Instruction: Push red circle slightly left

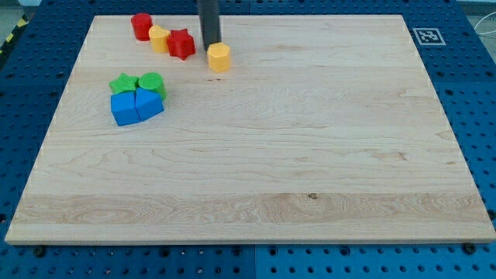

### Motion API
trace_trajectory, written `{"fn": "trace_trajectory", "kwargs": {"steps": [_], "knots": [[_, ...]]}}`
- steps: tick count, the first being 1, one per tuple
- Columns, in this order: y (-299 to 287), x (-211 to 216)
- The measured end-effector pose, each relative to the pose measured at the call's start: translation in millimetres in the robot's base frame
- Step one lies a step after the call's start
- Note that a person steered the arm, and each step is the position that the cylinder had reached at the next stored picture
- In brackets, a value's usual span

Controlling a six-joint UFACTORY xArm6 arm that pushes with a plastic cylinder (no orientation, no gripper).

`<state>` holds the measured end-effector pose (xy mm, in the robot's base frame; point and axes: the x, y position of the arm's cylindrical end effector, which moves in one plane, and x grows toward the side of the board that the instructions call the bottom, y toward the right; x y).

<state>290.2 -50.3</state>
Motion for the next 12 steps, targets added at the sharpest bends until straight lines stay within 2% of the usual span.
{"fn": "trace_trajectory", "kwargs": {"steps": [2, 6, 7, 9, 10, 12], "knots": [[40.8, 50.5], [56.0, 4.1], [56.0, -24.4], [-11.2, -77.6], [-60.7, -91.0], [-124.6, -59.7]]}}
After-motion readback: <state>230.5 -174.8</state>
